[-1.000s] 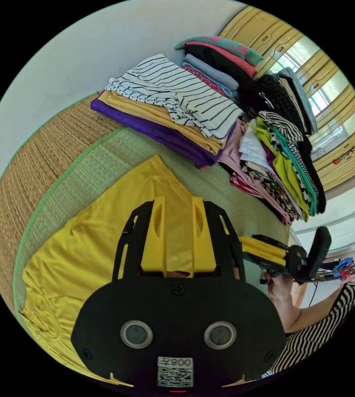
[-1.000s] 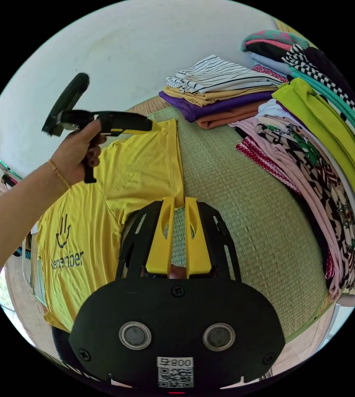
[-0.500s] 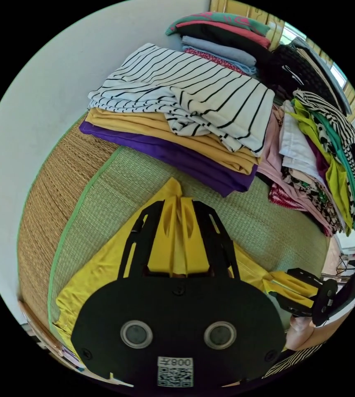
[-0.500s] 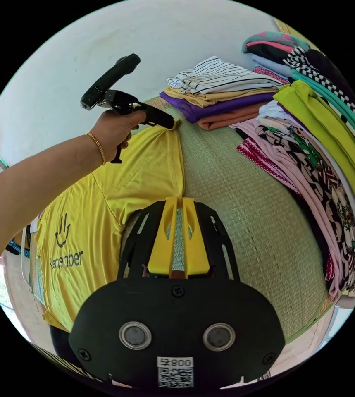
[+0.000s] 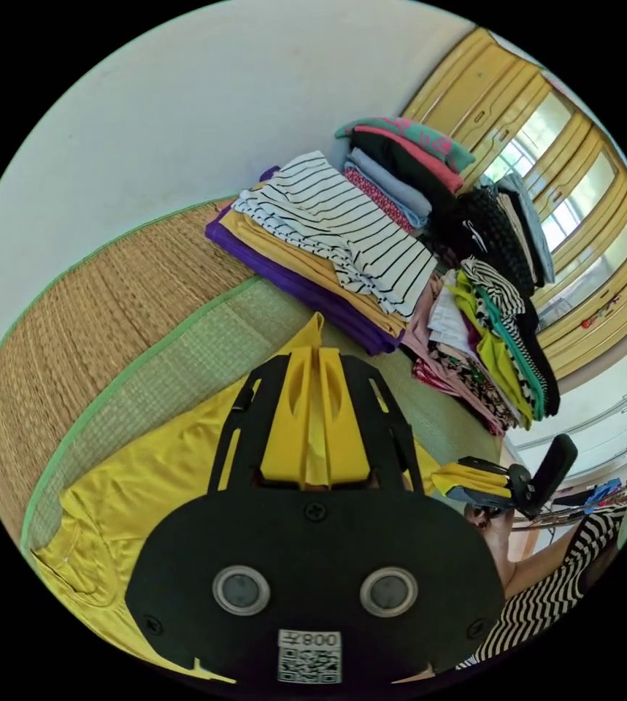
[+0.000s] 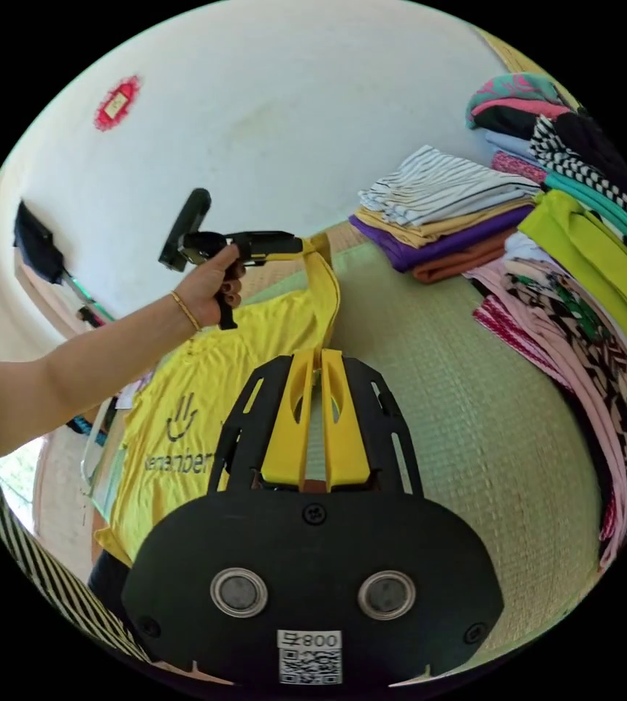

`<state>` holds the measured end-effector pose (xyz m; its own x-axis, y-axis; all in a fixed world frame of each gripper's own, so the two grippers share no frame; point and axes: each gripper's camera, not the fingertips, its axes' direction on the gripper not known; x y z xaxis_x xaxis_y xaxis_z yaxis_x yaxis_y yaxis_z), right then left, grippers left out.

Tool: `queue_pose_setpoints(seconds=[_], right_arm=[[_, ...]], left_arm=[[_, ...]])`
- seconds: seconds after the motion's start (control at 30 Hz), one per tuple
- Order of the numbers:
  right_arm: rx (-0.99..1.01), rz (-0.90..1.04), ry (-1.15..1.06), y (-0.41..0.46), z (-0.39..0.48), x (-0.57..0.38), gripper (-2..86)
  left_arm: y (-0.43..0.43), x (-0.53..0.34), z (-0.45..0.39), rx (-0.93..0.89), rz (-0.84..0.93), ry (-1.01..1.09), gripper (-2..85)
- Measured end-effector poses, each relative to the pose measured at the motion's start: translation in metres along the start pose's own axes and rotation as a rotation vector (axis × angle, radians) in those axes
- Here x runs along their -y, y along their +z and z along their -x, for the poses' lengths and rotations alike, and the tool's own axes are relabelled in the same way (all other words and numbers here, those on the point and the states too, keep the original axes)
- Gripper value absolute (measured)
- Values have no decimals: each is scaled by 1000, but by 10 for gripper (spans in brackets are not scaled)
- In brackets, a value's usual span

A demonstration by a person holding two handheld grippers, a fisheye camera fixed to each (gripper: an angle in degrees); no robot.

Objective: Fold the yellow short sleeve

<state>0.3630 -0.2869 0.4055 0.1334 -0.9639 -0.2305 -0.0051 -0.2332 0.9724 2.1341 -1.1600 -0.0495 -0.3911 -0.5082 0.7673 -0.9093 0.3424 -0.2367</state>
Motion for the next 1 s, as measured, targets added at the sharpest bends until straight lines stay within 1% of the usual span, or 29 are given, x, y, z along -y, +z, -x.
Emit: queue_pose_setpoints(seconds=[0.03, 0.1, 0.23, 0.3, 0.33, 0.5, 0.73, 0.83, 1.0], right_arm=[[34, -3, -9, -1, -1, 1, 18], [183, 27, -51, 3, -3, 7, 18], [338, 49, -86, 16, -6, 12, 18], [450, 73, -95, 28, -8, 16, 18], [466, 83, -97, 31, -7, 17, 18], [445, 195, -170, 61, 9, 26, 19], [461, 260, -212, 84, 19, 37, 19], [433, 309, -225, 99, 25, 41, 20], [389, 428, -284, 129, 40, 46, 22]], left_arm=[[-11, -7, 12, -15, -11, -23, 18], [-26, -19, 33, -47, -26, -63, 18], [-53, -53, 85, -99, -61, -181, 19], [-60, -67, 106, -106, -68, -230, 18], [-62, -76, 119, -126, -72, -255, 18], [-62, -103, 155, -120, -46, -310, 19], [-70, -140, 191, -150, -94, -358, 32], [-70, -155, 206, -121, -85, -401, 47], [-80, -177, 218, -77, -145, -439, 62]])
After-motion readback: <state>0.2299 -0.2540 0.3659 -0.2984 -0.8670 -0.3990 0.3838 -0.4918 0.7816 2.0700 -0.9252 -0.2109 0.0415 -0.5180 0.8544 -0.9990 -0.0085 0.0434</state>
